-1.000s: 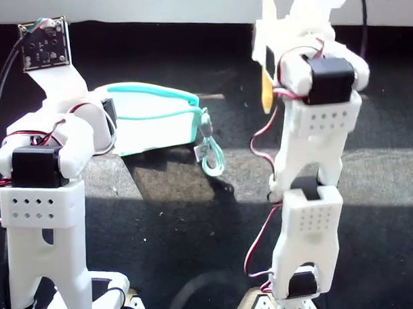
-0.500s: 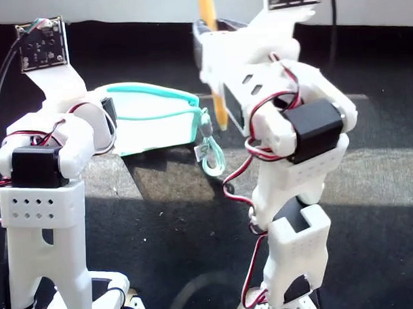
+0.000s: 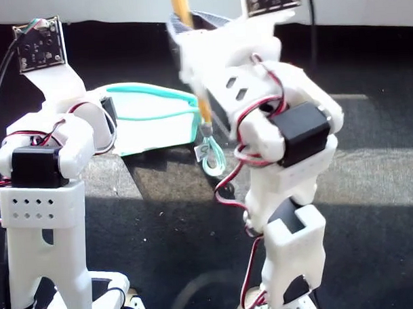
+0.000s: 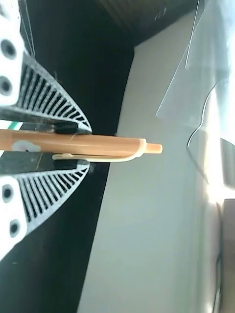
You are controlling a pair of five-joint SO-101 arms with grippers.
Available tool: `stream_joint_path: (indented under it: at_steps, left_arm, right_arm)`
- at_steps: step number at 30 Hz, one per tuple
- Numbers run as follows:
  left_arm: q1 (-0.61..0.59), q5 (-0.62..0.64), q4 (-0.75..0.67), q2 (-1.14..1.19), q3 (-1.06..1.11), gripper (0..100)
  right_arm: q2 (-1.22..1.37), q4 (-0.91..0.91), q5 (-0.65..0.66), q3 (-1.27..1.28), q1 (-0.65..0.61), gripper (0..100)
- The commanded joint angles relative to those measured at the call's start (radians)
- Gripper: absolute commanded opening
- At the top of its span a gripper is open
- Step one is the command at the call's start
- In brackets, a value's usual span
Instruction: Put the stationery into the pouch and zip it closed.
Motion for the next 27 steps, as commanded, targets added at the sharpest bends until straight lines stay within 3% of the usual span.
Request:
stream_joint_path:
  at_steps: [1,6,10,17,23,27]
  left_arm:
    - [0.002,0.009,0.025,0.013,0.022,1]
    - [-0.001,0.008,0.025,0.012,0.021,1]
    - [-0.002,0.006,0.026,0.012,0.021,1]
    - [-0.002,0.006,0.026,0.012,0.021,1]
    - [-0.001,0.006,0.028,0.012,-0.012,1]
    - [-0.001,0.006,0.055,0.012,-0.054,1]
  right_arm:
    - [0.041,0.039,-0.006,-0.067,0.151,0.6]
    - [0.094,0.041,-0.006,0.124,0.297,0.6]
    - [0.021,0.041,-0.006,0.341,0.325,0.6]
    - [-0.338,0.028,-0.003,1.018,0.325,0.6]
    - [-0.483,-0.335,0.048,1.787,0.32,0.6]
    - [-0.529,-0.553,0.066,2.123,0.297,0.6]
